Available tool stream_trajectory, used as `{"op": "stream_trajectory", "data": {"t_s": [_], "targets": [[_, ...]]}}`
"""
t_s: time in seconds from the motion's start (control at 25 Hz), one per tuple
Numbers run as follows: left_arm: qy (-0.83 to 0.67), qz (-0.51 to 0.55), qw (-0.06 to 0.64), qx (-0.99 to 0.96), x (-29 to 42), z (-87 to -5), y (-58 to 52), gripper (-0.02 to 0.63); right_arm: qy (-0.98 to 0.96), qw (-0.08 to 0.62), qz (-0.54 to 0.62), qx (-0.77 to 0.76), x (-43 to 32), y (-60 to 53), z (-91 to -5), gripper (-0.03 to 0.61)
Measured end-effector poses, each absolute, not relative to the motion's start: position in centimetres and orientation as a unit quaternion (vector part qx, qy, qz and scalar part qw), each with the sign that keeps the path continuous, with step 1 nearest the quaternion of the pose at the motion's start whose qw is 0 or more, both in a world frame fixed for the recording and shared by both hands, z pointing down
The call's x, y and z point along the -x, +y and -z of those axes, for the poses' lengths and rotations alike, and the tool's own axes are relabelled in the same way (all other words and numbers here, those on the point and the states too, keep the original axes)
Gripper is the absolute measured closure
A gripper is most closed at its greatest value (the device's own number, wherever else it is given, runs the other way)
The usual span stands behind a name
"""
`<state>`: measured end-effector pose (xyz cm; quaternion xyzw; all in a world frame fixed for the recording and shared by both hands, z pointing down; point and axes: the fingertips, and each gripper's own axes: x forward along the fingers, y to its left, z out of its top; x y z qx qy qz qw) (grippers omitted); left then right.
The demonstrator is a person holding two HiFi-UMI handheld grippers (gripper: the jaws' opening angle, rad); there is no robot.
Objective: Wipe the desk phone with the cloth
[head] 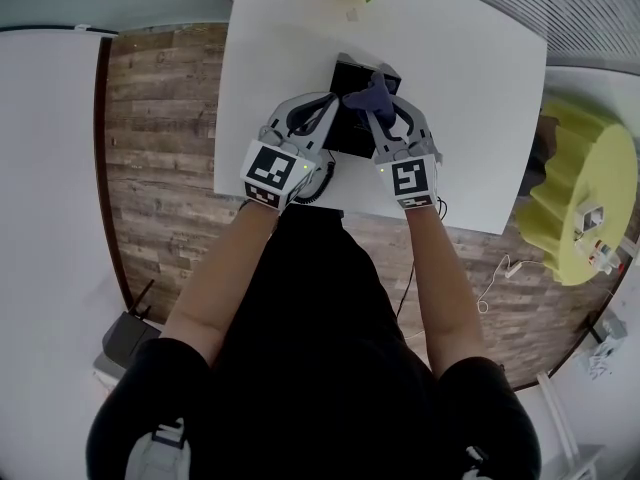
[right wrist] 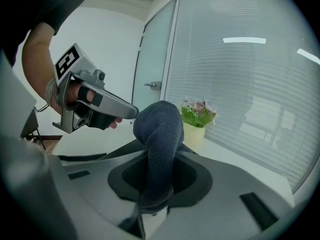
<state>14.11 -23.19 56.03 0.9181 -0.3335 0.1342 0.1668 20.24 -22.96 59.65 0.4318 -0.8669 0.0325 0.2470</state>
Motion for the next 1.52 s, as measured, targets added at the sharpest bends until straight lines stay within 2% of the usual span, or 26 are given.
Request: {"op": "stream_trajectory", "data": {"t_s": [1.52], "targets": [[-0.349, -0.142, 0.172, -0.91, -12.5, -57.0, -15.6, 0.603, -0.876, 0.313, -0.075, -0.358, -17.8, -11.8, -64.9, 0.482]]}}
